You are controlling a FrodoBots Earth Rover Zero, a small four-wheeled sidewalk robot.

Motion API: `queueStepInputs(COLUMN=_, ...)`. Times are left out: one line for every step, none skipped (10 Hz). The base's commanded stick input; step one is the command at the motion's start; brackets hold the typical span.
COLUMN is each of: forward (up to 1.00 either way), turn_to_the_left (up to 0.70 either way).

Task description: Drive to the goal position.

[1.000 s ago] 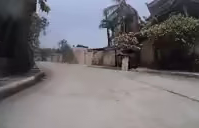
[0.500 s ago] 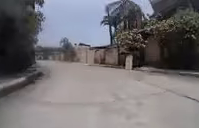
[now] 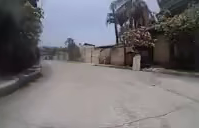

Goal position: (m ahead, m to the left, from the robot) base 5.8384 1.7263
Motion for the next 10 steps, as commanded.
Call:
queueStepInputs(forward=1.0, turn_to_the_left=0.0)
queueStepInputs(forward=1.0, turn_to_the_left=0.0)
queueStepInputs(forward=1.0, turn_to_the_left=0.0)
queueStepInputs(forward=1.0, turn_to_the_left=0.0)
queueStepInputs(forward=1.0, turn_to_the_left=0.0)
queueStepInputs(forward=1.0, turn_to_the_left=0.0)
queueStepInputs(forward=1.0, turn_to_the_left=0.0)
queueStepInputs(forward=1.0, turn_to_the_left=0.0)
queueStepInputs(forward=1.0, turn_to_the_left=0.0)
queueStepInputs(forward=1.0, turn_to_the_left=0.0)
